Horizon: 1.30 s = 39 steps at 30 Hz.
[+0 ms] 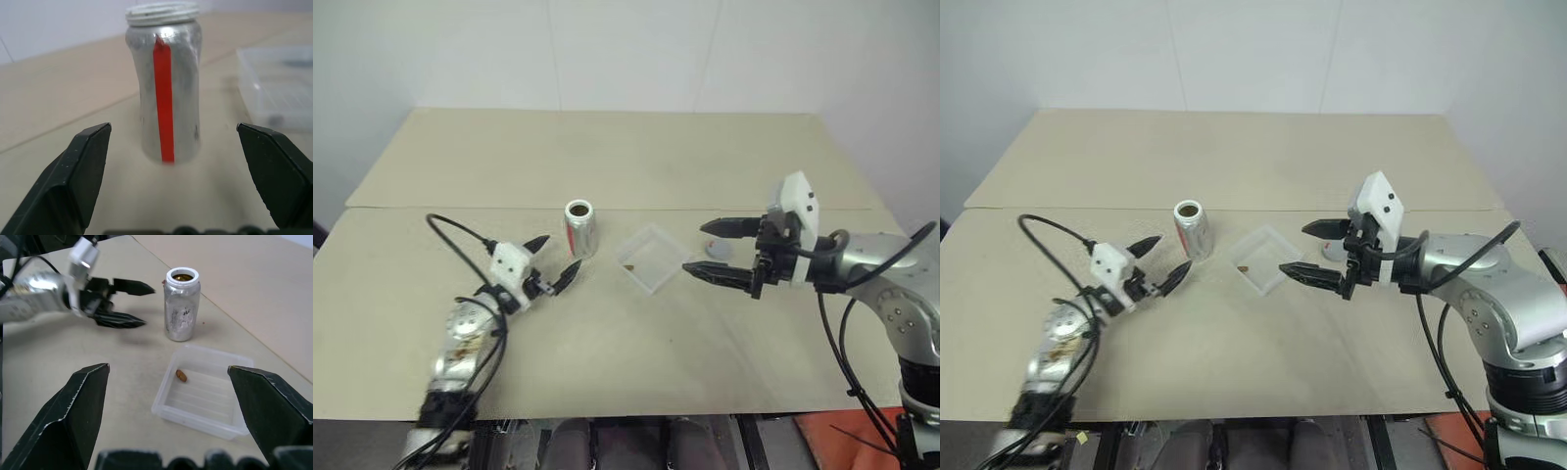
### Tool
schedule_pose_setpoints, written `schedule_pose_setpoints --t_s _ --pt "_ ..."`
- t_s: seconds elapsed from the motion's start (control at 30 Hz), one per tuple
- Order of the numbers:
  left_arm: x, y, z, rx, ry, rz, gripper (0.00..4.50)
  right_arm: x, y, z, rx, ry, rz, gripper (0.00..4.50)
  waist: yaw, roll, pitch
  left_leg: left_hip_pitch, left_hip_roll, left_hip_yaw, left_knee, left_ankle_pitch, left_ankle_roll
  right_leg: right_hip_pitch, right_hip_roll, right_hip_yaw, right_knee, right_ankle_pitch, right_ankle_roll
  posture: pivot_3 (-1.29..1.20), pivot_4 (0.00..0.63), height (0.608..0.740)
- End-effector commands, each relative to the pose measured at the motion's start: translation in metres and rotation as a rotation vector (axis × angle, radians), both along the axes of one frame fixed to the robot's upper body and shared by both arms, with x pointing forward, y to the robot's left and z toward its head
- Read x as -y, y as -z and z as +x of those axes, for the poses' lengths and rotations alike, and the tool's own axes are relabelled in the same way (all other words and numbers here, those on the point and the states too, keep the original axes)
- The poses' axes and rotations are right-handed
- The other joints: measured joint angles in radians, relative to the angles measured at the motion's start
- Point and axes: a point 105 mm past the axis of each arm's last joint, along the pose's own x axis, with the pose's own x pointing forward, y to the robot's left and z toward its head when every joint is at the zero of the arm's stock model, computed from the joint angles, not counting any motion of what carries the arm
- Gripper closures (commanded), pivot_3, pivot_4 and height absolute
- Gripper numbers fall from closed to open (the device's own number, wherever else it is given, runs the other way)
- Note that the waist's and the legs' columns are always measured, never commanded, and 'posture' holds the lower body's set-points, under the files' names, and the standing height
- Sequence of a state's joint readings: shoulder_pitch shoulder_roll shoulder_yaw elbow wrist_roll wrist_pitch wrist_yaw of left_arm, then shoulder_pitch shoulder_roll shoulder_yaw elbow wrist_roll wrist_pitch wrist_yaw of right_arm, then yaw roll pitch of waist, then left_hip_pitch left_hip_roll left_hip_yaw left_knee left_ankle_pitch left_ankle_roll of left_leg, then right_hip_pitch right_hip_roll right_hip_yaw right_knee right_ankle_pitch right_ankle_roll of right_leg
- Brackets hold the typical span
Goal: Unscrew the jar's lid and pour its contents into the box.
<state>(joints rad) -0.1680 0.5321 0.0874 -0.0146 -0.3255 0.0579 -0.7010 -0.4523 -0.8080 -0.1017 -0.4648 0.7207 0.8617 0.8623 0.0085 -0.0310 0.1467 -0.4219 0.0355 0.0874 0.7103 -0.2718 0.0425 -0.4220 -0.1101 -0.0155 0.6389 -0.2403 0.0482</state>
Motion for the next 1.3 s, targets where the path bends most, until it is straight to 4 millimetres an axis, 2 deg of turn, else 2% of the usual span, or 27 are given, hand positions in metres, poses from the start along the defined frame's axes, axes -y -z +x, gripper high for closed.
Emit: schedule_pose_setpoints --t_s 0.03,0.2,0.37,0.43,0.6,1.3 --pt "0.005 -0.045 -0.029 -0.006 0.175 -0.026 0.01 0.002 -0.011 -0.007 0.067 -0.016 0.008 0.0 0.001 0.0 0.0 0.0 0.001 0.0 0.0 0.0 0.0 0.0 0.0 0.0 0.0 0.0 0.0 0.0 0.15 0.74" --pt "-0.011 -0.088 -0.056 -0.046 0.344 0.032 0.01 0.006 -0.009 -0.01 0.061 -0.012 0.03 0.0 0.002 0.0 0.0 0.001 0.001 0.0 0.0 0.0 0.001 0.001 -0.001 0.0 0.001 0.0 0.0 0.0 0.15 0.74" --pt "-0.028 -0.104 -0.073 -0.08 0.558 0.162 0.01 0.012 -0.01 -0.012 0.081 -0.001 0.02 0.0 0.001 0.0 0.0 0.003 0.0 0.001 -0.001 0.0 0.0 0.001 0.001 0.0 0.0 -0.001 -0.001 0.0 0.15 0.74" --pt "-0.031 -0.107 -0.075 -0.104 0.609 0.176 0.01 0.015 -0.01 -0.013 0.083 -0.001 0.016 0.0 0.001 0.001 0.0 0.003 0.0 0.003 -0.002 0.0 0.0 0.001 0.001 0.001 0.0 -0.001 -0.001 0.0 0.15 0.74" --pt "-0.024 -0.108 -0.061 -0.088 0.651 0.176 0.01 0.02 -0.006 -0.015 0.08 0.007 -0.013 0.0 0.005 0.0 0.0 0.002 -0.001 0.003 -0.002 0.0 0.0 0.002 0.001 0.001 -0.001 -0.001 -0.001 0.0 0.15 0.74" --pt "-0.03 -0.103 -0.067 -0.113 0.671 0.138 0.01 0.021 -0.009 -0.015 0.106 0.024 -0.01 0.0 0.001 0.0 0.0 0.002 0.0 0.003 -0.002 -0.001 0.001 0.001 0.002 0.002 -0.001 -0.001 -0.001 0.0 0.15 0.74"
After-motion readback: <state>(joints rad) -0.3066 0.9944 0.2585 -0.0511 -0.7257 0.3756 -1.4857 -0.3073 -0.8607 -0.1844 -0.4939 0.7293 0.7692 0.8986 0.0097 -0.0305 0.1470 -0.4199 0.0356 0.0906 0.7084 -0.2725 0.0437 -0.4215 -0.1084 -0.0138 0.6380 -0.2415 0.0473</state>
